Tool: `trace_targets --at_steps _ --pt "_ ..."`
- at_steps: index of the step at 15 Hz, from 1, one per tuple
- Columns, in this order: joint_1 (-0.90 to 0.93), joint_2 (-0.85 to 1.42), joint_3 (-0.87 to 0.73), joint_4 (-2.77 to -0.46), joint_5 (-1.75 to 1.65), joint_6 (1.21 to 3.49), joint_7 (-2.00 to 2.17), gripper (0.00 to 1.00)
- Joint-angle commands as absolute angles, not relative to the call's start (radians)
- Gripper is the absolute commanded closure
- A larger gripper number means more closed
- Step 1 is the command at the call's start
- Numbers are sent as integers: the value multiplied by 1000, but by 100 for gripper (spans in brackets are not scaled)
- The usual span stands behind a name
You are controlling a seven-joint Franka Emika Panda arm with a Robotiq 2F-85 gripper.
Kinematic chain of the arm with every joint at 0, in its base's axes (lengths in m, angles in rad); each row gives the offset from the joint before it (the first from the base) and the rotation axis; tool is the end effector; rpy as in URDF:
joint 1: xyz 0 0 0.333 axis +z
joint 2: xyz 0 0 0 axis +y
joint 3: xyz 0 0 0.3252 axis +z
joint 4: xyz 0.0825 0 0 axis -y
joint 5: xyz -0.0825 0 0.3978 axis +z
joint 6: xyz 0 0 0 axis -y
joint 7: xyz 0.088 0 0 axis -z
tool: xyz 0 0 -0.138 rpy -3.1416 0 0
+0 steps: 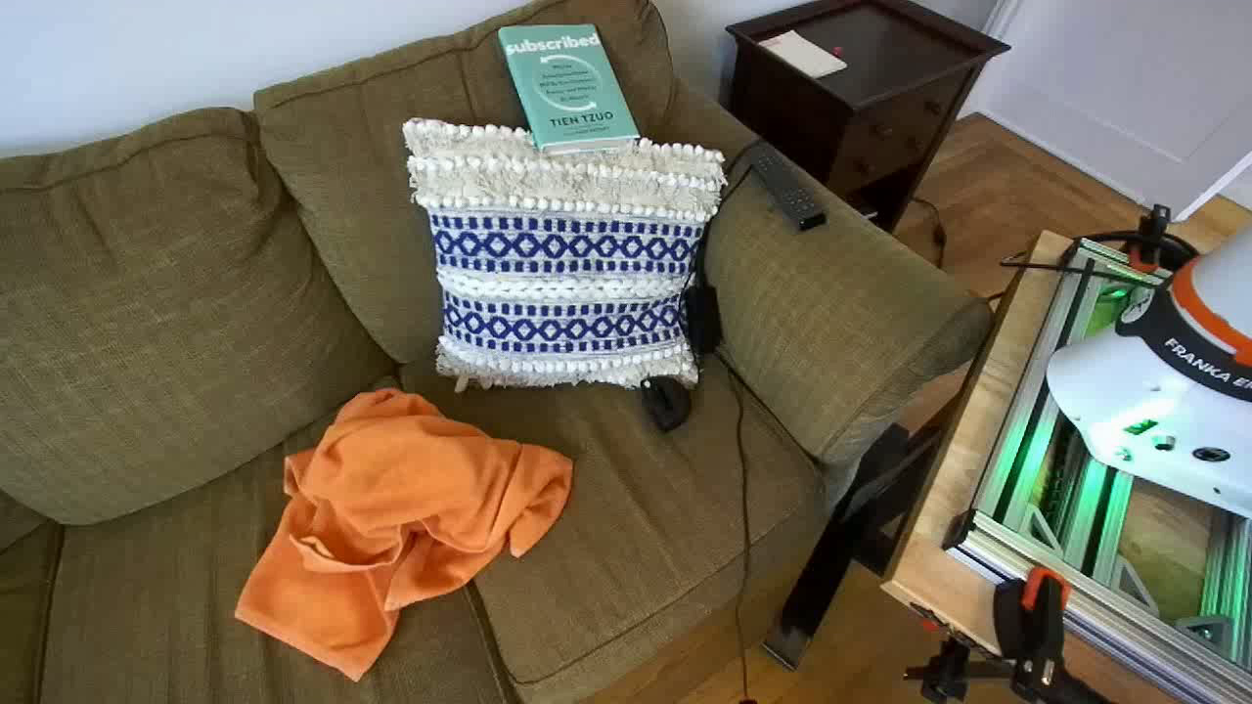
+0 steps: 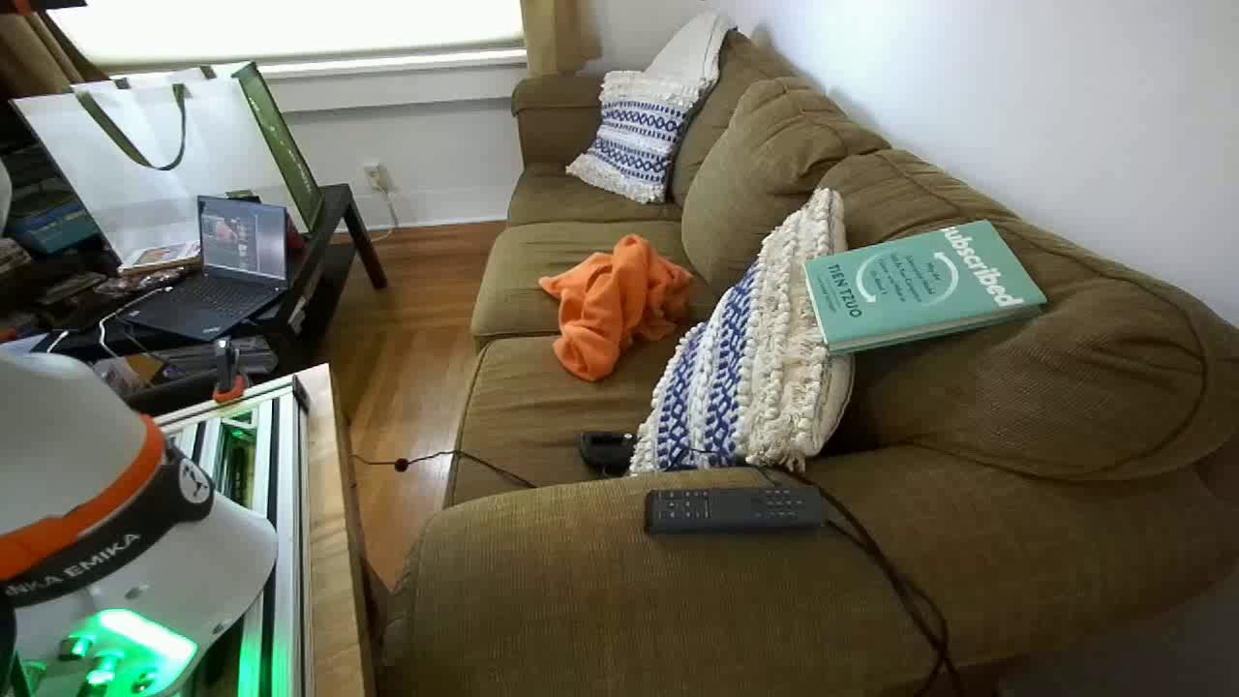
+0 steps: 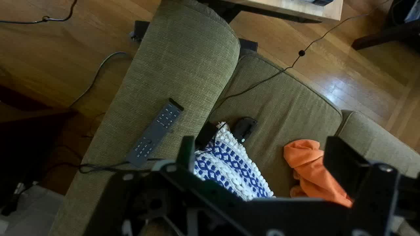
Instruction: Pick up the book and place it on the side table to the right
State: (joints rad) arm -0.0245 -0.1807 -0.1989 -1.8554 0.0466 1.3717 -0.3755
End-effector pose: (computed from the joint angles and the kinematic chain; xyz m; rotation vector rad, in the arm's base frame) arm 0.4590 -0.1033 0.5492 -2.9371 -0.2398 0.3995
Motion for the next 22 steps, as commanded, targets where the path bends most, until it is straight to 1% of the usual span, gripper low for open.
trace_targets --at_steps 1,10,15,17,22 --pt "-47 -179 -179 -1852 50 1369 -379 0" --pt "-47 -179 -179 -1852 50 1369 -379 0" --pt "-53 -104 -180 -1887 321 1463 -252 0" --pt "-60 -66 -174 -1919 419 1569 -244 0" --pt "-84 22 -166 -2027 631 1980 -349 0"
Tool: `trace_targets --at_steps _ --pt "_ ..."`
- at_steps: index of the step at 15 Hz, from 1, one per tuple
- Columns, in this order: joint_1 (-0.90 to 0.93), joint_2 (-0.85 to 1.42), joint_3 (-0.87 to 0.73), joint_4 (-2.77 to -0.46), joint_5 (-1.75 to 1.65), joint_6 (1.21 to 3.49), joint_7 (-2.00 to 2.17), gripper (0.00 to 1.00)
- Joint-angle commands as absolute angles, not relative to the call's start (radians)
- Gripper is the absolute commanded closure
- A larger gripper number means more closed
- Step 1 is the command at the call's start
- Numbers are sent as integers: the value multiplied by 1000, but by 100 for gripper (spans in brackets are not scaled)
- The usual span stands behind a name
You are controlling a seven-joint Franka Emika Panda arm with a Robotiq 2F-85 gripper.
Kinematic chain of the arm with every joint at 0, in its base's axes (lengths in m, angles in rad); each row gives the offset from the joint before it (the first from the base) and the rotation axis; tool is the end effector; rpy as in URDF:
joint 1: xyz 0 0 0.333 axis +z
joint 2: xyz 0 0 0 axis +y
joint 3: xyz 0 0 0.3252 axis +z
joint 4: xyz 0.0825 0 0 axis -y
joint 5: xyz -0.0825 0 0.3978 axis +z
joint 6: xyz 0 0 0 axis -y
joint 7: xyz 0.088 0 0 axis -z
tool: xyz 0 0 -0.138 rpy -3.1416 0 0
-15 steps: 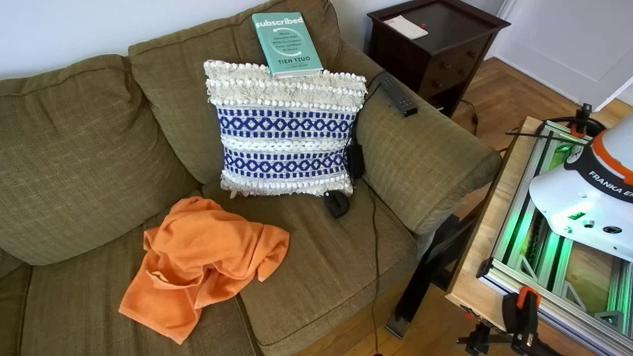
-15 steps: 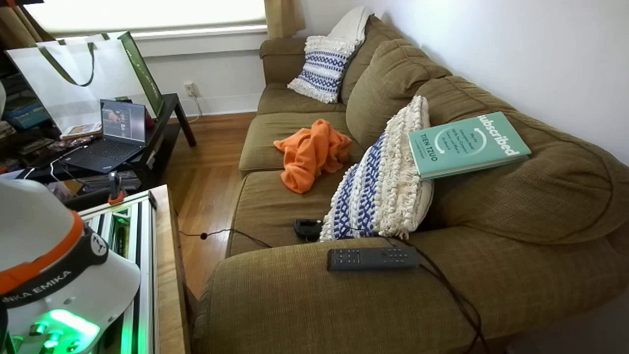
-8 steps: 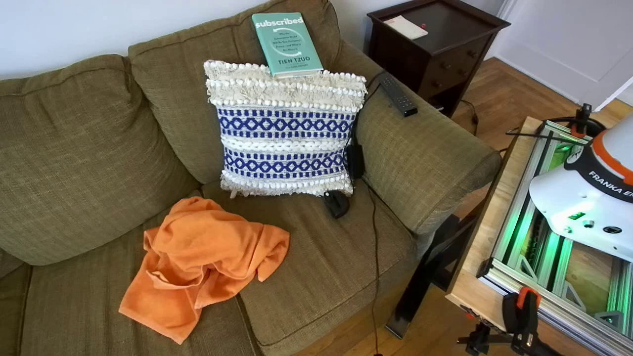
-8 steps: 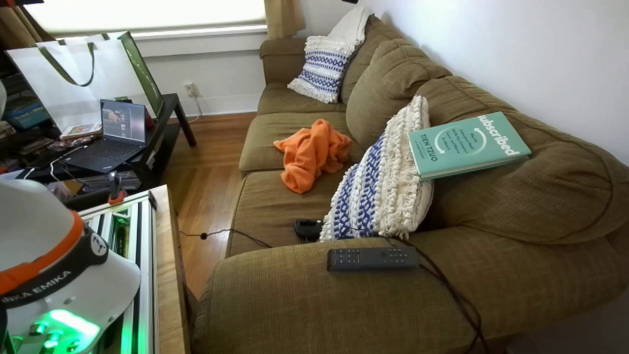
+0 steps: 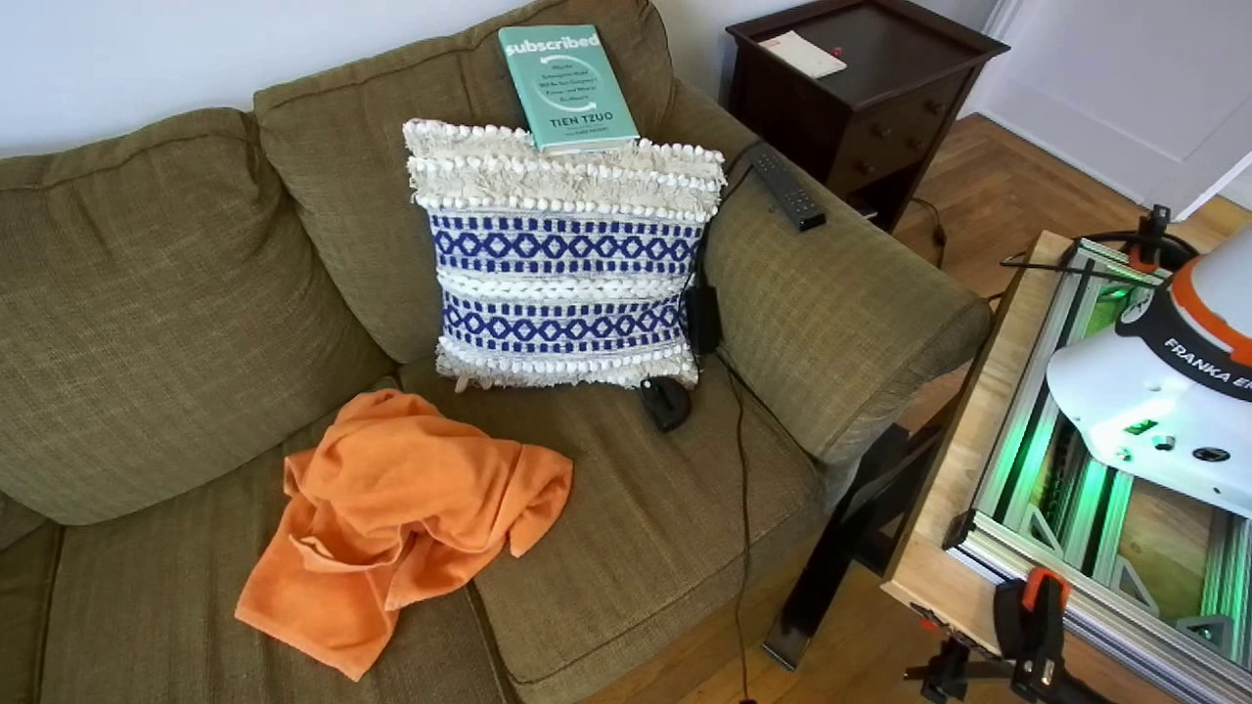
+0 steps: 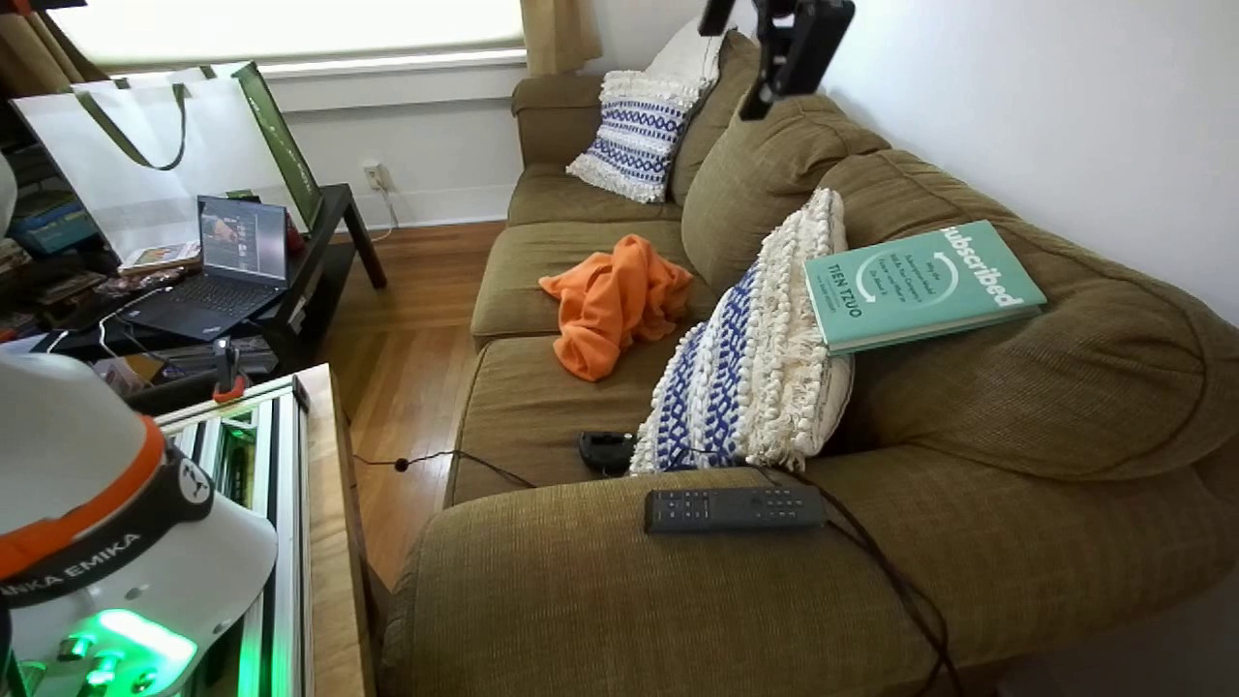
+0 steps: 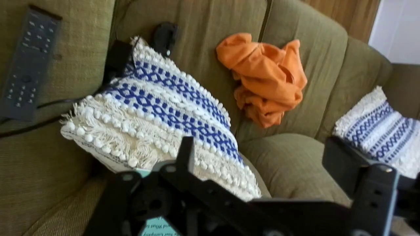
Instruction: Pick up the book and place it on the side table to the right
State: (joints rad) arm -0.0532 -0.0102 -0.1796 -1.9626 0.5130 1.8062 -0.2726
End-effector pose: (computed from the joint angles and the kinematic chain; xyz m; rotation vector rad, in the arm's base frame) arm 0.5495 -0.0732 0.4517 -2.6261 0.1571 0.0215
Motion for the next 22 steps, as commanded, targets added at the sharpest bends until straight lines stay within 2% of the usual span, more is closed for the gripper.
trace_targets --at_steps 1,6,9,19,22 --pt "-89 45 -163 -2042 706 2034 -408 0" --pt "-120 145 -133 -2106 958 2213 -665 0" --pt "-141 226 -120 -2102 1038 2218 -799 0" --pt "-135 191 -117 -2094 988 2202 -729 0" --pt "-136 268 -103 -2058 1046 2269 -743 0"
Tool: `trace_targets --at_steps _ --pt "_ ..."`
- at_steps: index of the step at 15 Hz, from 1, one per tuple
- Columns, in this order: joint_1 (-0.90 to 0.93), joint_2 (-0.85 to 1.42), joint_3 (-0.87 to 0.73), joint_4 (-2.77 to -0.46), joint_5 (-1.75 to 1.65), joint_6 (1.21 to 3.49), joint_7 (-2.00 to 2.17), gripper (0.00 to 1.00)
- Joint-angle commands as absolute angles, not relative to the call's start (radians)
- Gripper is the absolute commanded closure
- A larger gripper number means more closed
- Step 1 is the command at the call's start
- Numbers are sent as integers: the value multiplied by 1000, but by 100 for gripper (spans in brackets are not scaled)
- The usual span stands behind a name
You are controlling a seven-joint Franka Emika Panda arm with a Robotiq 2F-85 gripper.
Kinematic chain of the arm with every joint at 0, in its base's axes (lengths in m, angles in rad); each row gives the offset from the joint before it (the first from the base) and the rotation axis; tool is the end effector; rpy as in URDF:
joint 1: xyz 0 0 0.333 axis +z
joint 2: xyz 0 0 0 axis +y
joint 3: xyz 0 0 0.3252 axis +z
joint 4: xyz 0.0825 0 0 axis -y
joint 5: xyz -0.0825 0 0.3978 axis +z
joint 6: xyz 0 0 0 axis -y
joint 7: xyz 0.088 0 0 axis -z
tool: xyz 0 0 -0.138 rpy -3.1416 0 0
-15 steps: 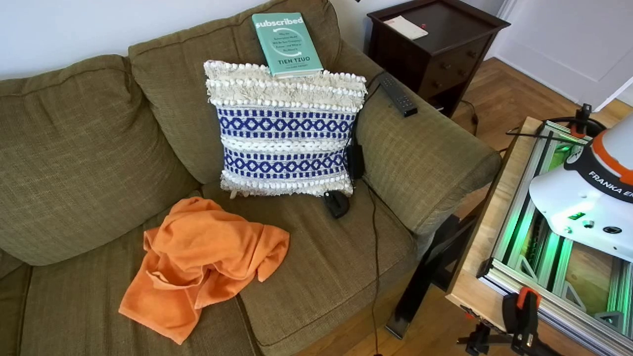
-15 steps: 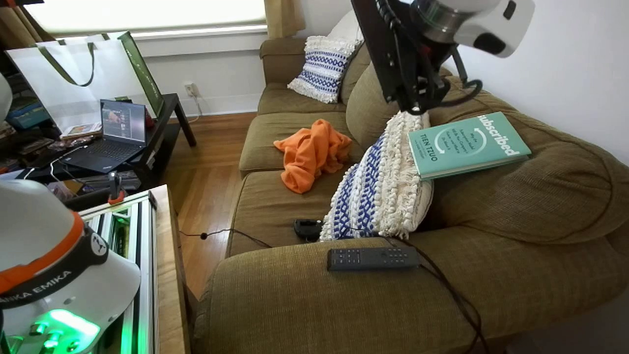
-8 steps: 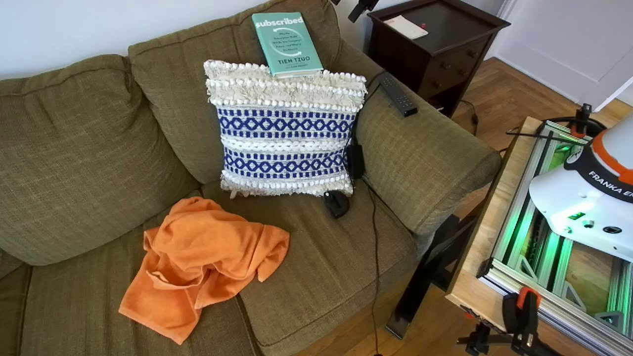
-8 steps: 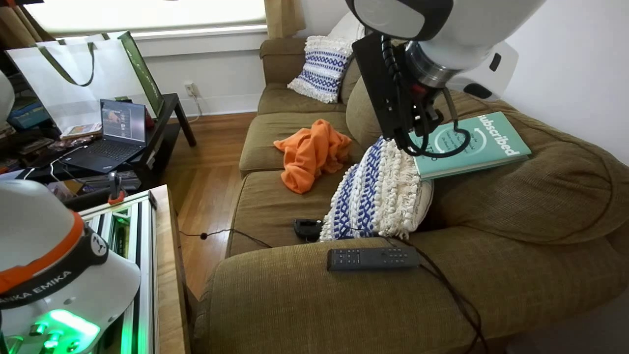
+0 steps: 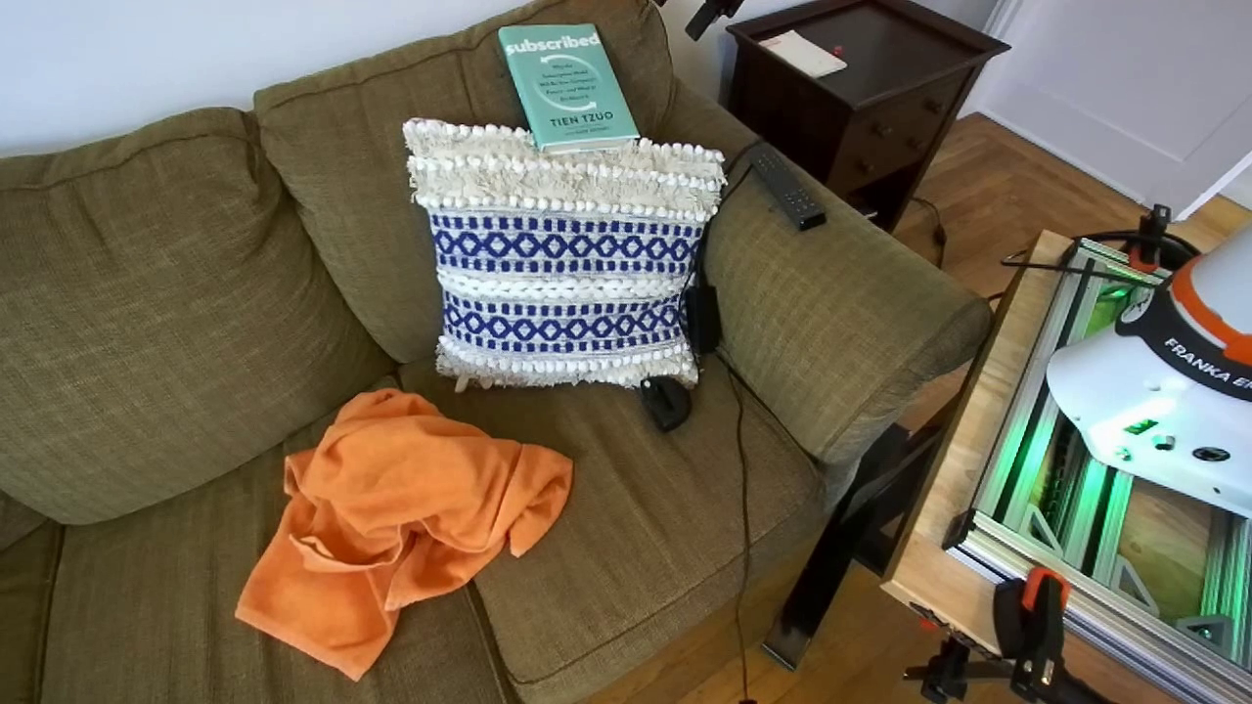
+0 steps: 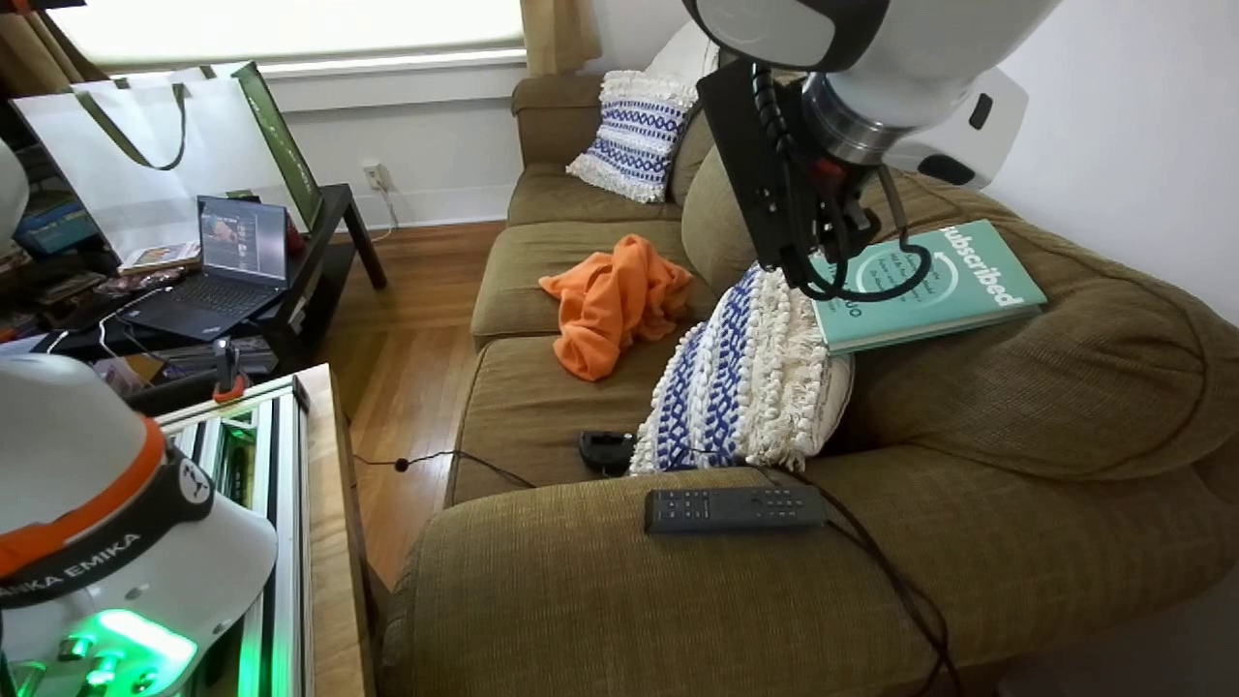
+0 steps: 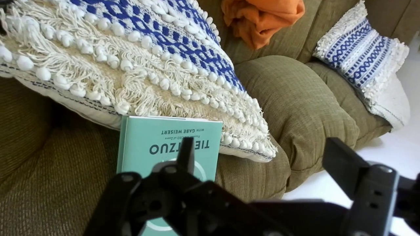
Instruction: Pick up the book and place it on the side table to the right
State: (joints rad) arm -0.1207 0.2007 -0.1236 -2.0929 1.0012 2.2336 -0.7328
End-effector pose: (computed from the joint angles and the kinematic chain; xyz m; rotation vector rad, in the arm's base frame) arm 0.5884 -0.0983 0.3096 -2.4343 0.2178 -0.3893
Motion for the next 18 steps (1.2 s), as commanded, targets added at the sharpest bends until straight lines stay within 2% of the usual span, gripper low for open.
trace_targets --at_steps 1,18 --pt "-141 299 -101 -2042 1059 2270 -744 0" --pt "-248 825 -28 -1601 1392 2244 -1018 0"
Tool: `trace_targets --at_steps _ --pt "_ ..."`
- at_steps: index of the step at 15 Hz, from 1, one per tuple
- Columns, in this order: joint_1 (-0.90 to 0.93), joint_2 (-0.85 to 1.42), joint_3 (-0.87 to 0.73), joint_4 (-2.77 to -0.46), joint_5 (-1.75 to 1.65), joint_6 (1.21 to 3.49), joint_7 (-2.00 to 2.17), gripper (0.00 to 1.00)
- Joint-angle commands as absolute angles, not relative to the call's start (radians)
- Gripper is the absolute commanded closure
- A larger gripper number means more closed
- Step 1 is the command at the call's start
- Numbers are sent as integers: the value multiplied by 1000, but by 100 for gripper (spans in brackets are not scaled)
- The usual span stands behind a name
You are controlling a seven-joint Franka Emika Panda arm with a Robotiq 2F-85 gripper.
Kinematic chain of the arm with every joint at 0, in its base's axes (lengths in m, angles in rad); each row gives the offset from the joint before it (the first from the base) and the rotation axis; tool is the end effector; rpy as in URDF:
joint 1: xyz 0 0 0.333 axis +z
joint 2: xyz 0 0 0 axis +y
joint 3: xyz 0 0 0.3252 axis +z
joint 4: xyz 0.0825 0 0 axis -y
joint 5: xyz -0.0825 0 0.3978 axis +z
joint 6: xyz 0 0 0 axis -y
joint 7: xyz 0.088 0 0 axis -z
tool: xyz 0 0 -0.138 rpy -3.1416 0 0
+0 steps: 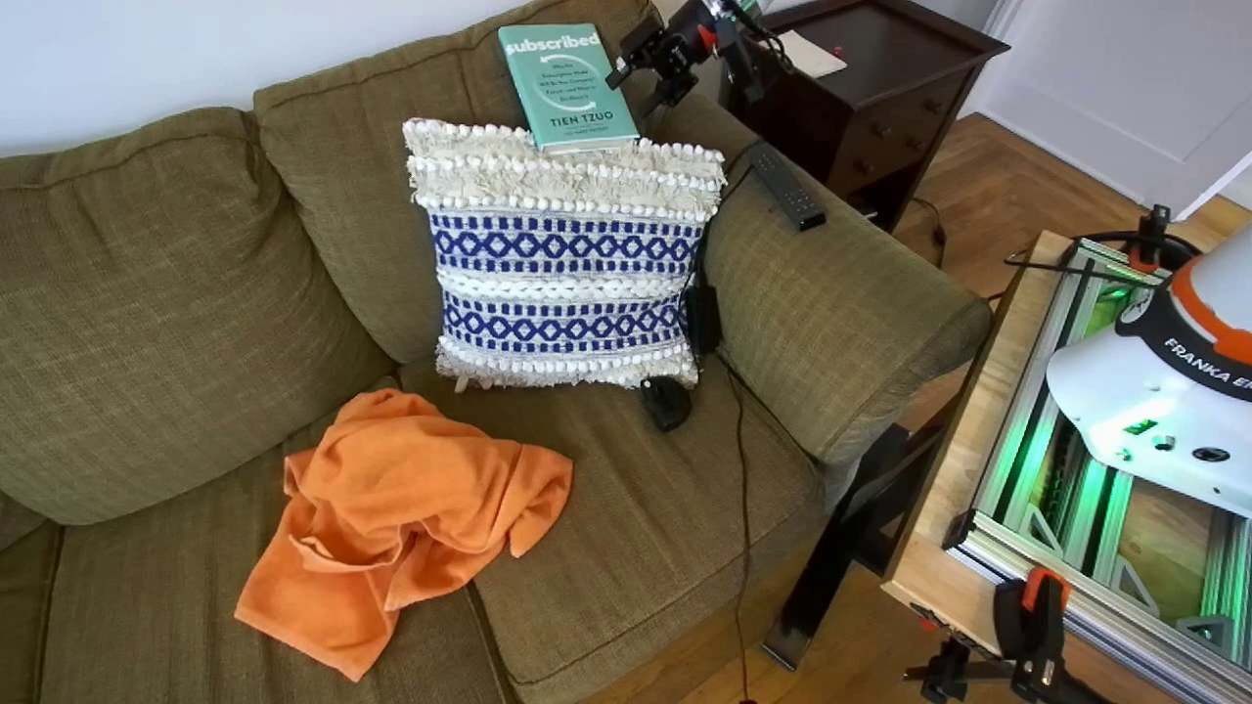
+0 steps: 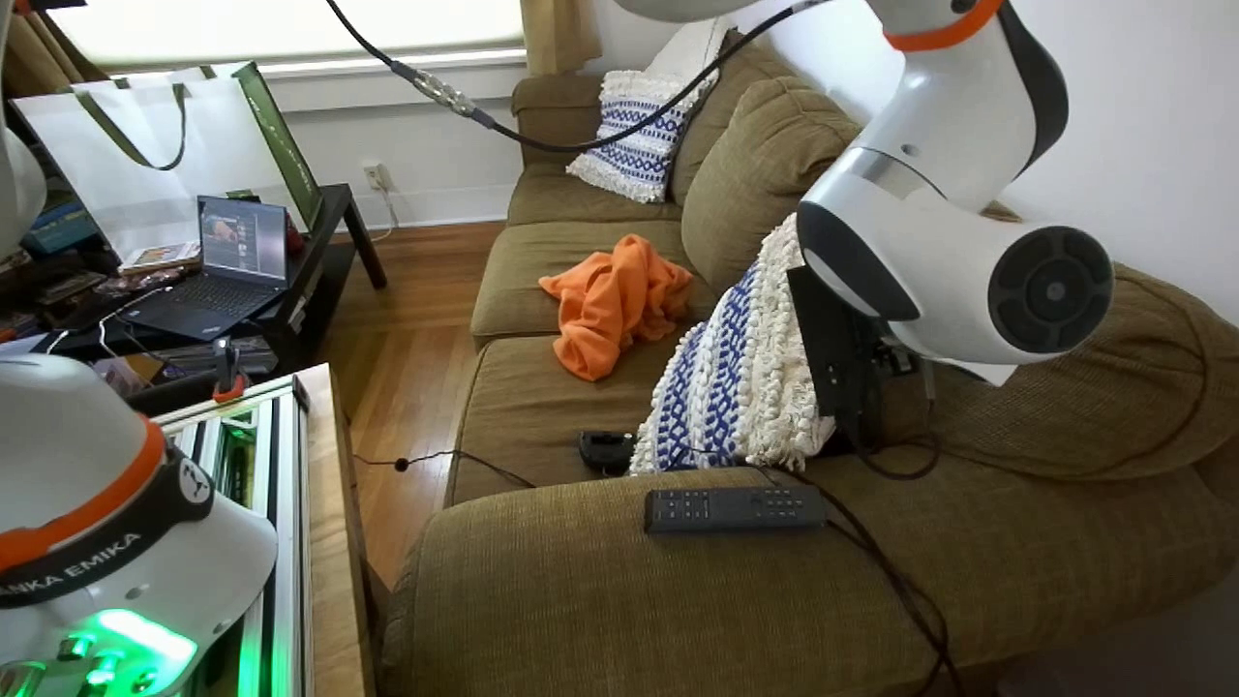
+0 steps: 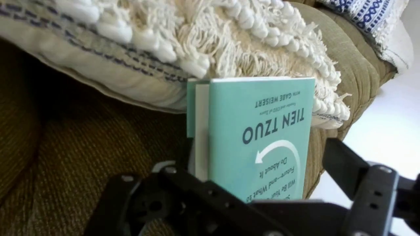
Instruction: Pick up the book and place it on the side table to the right
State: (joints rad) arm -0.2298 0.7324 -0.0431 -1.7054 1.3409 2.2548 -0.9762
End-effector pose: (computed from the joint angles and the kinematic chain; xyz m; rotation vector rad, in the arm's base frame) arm 0.6788 -0.1358 0.1427 -2.2603 0.3389 -0.5030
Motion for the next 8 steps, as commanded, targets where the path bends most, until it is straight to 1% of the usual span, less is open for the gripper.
trace_targets --at_steps 1,8 --pt "-247 850 -31 -1575 1393 2243 -1017 0" --pt "-264 963 -11 -1450 1404 2203 -970 0"
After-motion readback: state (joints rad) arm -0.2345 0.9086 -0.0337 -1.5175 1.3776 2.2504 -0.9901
